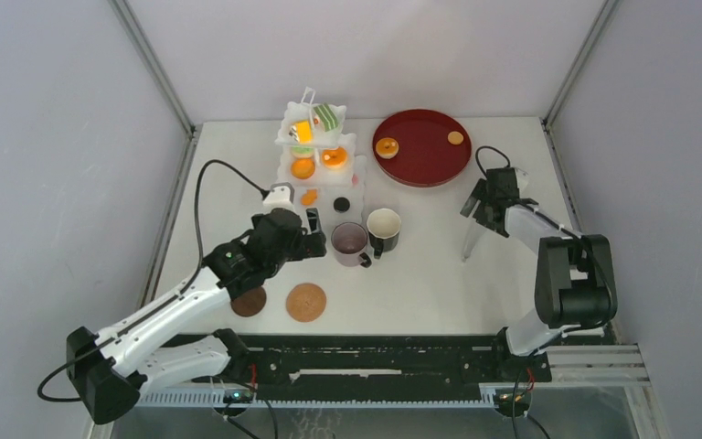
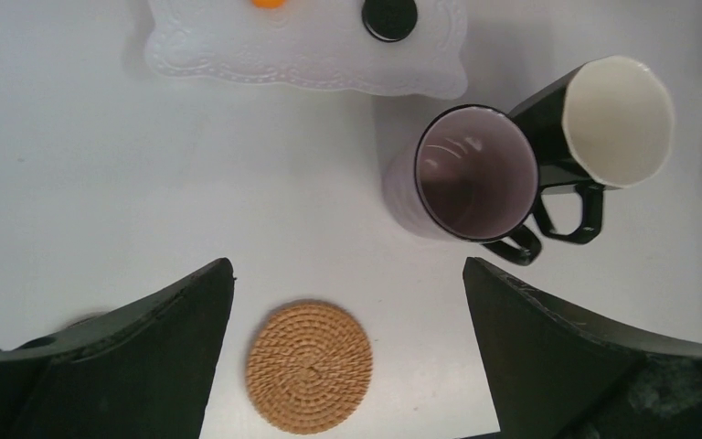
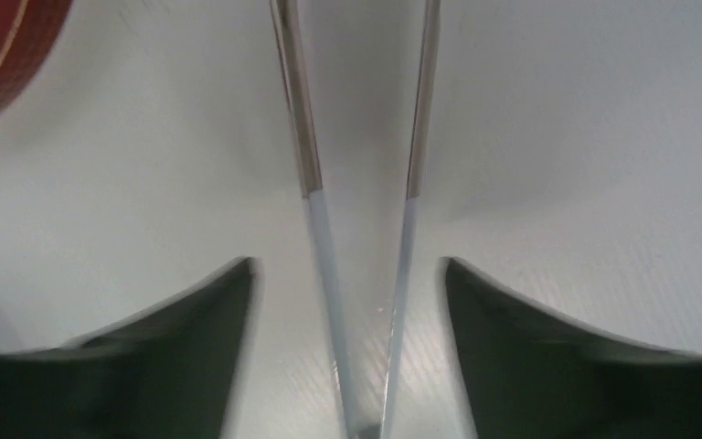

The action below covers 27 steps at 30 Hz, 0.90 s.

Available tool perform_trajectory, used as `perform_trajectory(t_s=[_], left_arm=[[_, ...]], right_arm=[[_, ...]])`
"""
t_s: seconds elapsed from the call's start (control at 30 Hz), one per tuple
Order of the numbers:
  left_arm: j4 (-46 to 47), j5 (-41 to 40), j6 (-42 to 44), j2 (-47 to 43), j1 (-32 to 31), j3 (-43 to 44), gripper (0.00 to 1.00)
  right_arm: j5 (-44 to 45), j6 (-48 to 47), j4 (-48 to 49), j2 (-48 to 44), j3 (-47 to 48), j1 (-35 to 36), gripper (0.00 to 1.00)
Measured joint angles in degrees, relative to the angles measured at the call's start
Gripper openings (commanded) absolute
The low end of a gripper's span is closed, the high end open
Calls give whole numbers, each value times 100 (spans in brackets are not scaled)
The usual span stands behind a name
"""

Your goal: Serve the afternoon tea

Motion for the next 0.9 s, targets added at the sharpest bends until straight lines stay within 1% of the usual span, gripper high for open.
perform_trajectory(t_s=[0.1, 0.2, 0.33, 0.43, 0.47, 0.57, 0.63, 0.73, 0.9], left_arm=[[153, 96, -229, 245, -201, 0, 100], [249, 136, -376, 474, -555, 0, 100], [378, -46, -507, 815, -1012, 15, 100], [463, -304, -581, 1438, -1283, 103, 100], [459, -411, -616, 1779, -1366, 195, 99], [498, -507, -708, 2564, -1515, 468, 91], [560, -511, -741, 2988, -1609, 651, 89], [608, -581, -800, 3320, -1777, 837, 88], [608, -704, -911, 3528, -1939, 1093, 86]], right_arm=[[-229, -59, -46, 28, 267, -81, 100], [-404, -76, -83, -208, 361, -28, 100], [-496, -83, -315, -892, 350, 210, 100], [-603, -81, -466, -1484, 350, 341, 100], [-658, -81, -511, -1648, 350, 365, 100], [-748, -81, -662, -1974, 330, 402, 100], [-776, -81, -763, -2179, 249, 439, 100], [-817, -83, -957, -2542, 81, 468, 100], [-839, -92, -1147, -2903, -22, 492, 100]])
